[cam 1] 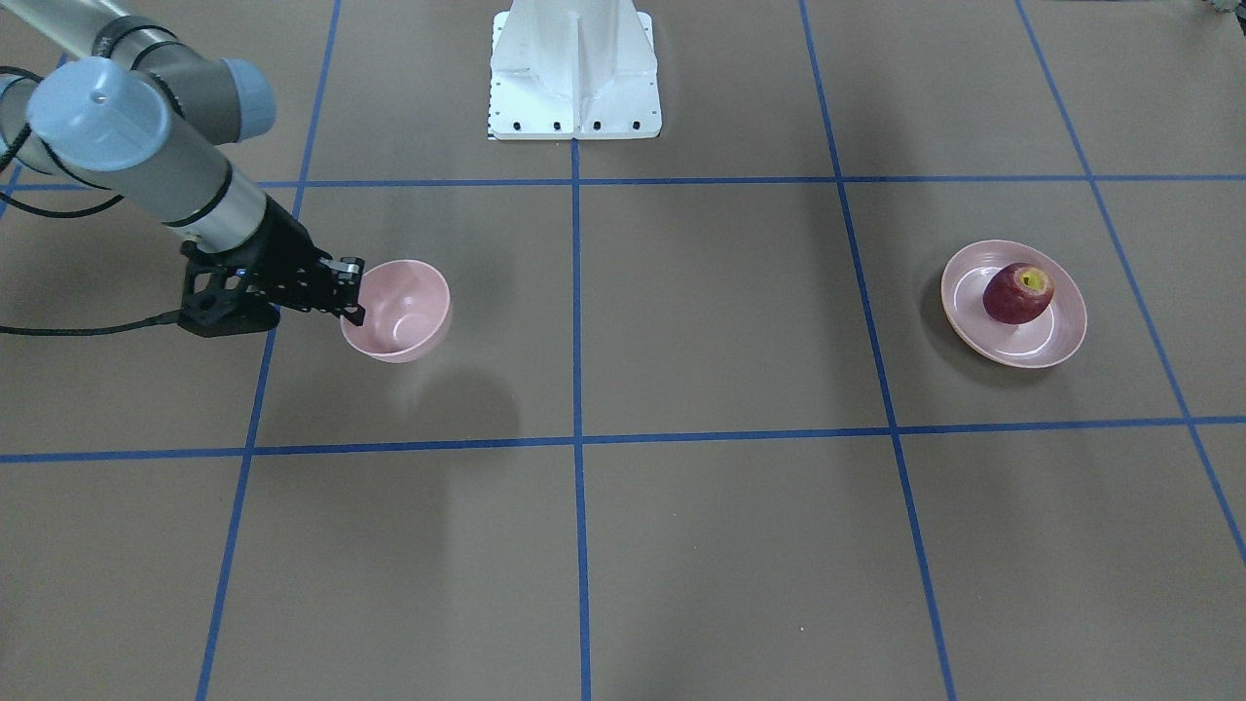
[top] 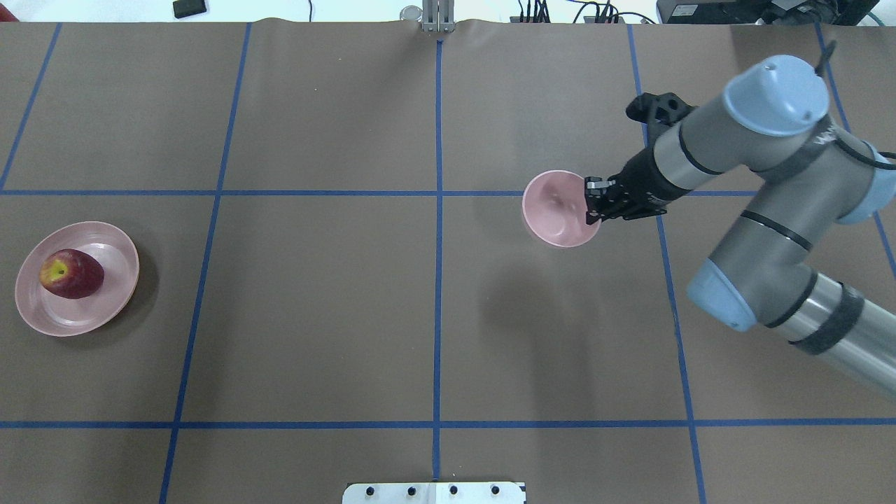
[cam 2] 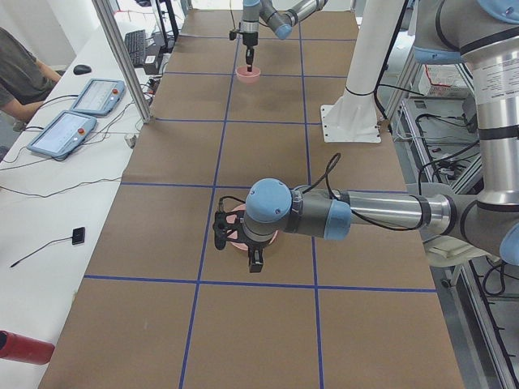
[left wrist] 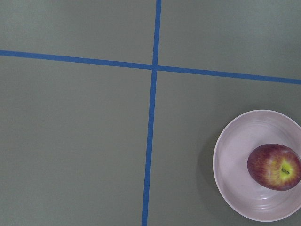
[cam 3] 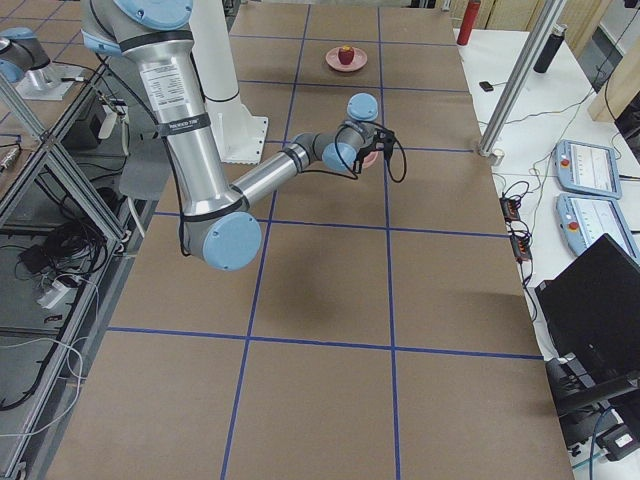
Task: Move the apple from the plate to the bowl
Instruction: 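Carry the pink bowl with the right gripper to the table center and release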
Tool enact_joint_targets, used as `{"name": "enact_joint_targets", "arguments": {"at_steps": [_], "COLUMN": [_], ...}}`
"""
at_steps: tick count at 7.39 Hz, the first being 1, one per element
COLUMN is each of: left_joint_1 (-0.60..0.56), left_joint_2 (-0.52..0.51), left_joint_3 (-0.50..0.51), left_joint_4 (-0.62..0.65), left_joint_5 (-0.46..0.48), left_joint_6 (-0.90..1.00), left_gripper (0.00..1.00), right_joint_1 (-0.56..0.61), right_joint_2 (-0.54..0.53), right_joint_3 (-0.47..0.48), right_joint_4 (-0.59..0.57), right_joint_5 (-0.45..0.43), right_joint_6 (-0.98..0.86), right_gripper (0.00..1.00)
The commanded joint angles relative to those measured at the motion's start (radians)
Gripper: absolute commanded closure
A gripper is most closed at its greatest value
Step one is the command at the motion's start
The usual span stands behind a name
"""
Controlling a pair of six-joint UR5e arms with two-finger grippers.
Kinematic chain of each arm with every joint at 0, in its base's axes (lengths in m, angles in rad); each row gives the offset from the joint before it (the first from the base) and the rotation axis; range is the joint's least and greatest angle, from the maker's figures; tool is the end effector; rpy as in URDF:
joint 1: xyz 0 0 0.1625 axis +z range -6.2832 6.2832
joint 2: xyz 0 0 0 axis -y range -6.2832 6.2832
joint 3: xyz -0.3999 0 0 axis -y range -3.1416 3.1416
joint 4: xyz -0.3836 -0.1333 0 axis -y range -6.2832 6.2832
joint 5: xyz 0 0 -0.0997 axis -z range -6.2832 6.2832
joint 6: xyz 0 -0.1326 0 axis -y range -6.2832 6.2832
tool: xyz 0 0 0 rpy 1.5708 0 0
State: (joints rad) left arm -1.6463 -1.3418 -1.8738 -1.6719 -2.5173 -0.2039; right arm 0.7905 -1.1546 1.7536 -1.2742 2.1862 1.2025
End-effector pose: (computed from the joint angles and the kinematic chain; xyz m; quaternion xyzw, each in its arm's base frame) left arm -0.0561 -0.4004 0.5826 0.0485 0.4581 -0.0840 0.8836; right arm -0.3996 -0.4843 0.3018 -0.0025 -0.4948 0.0518 0.8675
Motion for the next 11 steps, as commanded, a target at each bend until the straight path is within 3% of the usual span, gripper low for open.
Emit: {"name": "enact_joint_targets", "arguments": {"at_steps": [1, 3, 7, 9, 10, 11], "left_joint_1": [0.054, 0.097, 0.147, 0.236, 0.296, 0.327], "left_joint_2": [-0.034, -0.08, -0.106, -0.141, -0.167, -0.171], "left_joint_3": [0.001, 0.002, -0.001, 0.001, -0.002, -0.002], "left_joint_4": [0.001, 0.001, 0.001, 0.003, 0.001, -0.005], "left_joint_5": [-0.002, 0.003, 0.003, 0.015, 0.082, 0.09], "left_joint_6": [-0.028, -0.069, -0.115, -0.208, -0.306, -0.337], "left_gripper": [0.02, 0.02, 0.02, 0.02, 0.02, 0.02], "right_joint_1": [-0.046, -0.089, -0.129, -0.134, -0.134, -0.134], "right_joint_2": [0.177, 0.304, 0.378, 0.389, 0.388, 0.391], "right_joint_3": [-0.136, -0.337, -0.439, -0.459, -0.459, -0.457], "right_joint_4": [-0.085, 0.043, 0.064, 0.065, 0.064, 0.064], "right_joint_5": [-0.08, -0.092, -0.134, -0.134, -0.134, -0.134], "right_joint_6": [0.008, 0.075, 0.086, 0.086, 0.086, 0.088], "right_gripper": [1.0, 1.0, 1.0, 0.97, 0.61, 0.3]}}
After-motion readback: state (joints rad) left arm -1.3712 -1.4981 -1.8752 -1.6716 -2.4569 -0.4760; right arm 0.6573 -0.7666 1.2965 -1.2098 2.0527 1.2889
